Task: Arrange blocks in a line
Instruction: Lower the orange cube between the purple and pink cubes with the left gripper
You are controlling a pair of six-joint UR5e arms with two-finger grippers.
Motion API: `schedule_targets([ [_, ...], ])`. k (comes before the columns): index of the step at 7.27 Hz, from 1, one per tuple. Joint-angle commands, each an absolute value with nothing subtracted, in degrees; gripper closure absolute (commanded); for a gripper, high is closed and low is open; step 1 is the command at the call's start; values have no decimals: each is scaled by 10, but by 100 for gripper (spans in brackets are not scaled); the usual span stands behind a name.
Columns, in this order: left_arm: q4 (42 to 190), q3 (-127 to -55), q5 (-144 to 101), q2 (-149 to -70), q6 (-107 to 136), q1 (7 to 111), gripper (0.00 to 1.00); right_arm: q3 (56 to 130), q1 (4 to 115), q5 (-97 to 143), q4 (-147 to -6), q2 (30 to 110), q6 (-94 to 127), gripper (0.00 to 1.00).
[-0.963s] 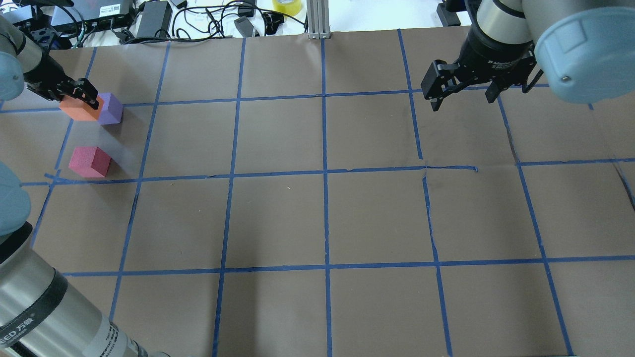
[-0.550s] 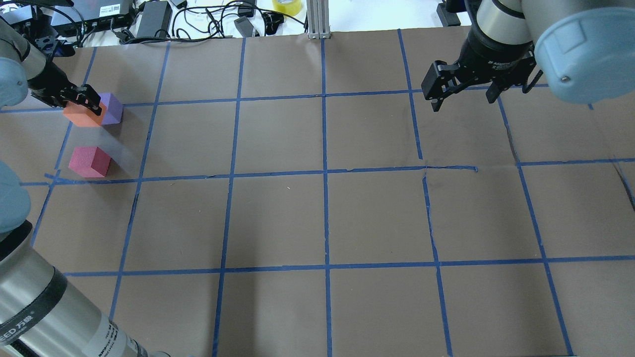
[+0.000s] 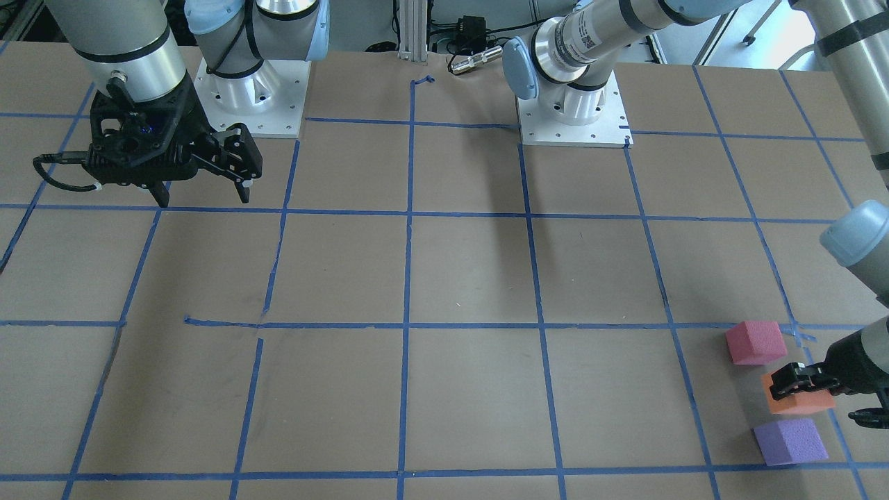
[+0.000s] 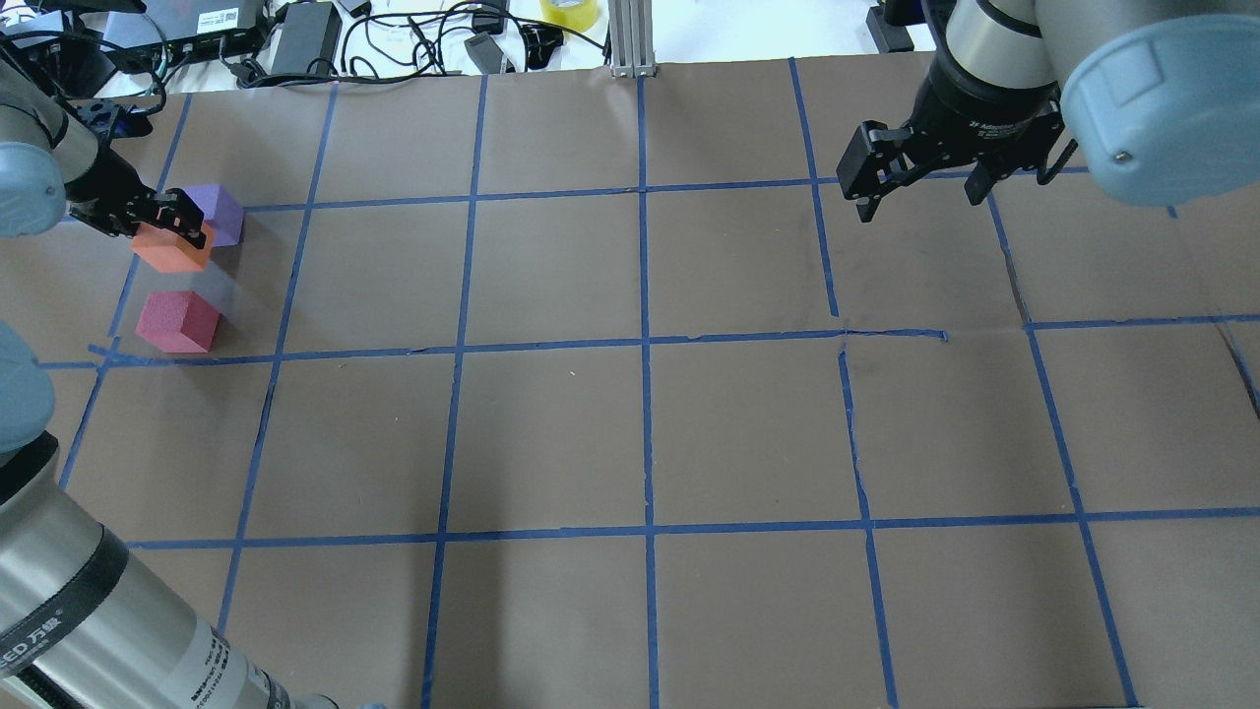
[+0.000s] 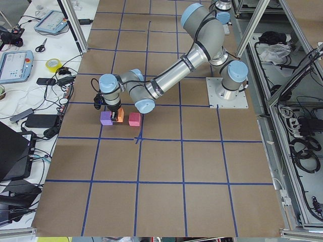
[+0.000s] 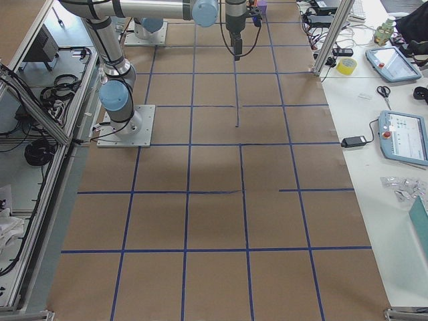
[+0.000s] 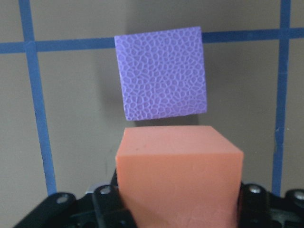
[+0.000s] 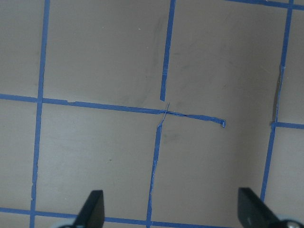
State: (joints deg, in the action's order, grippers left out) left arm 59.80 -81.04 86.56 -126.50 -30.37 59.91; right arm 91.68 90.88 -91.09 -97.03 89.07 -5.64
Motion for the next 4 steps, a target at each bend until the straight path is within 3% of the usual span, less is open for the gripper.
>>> schedule_targets([
  [1, 563, -837, 855, -1265, -298, 599, 100, 917, 909, -911, -971, 890, -55, 0],
  [4, 563, -838, 855, -1266, -317, 596, 100, 917, 909, -909, -971, 890, -55, 0],
])
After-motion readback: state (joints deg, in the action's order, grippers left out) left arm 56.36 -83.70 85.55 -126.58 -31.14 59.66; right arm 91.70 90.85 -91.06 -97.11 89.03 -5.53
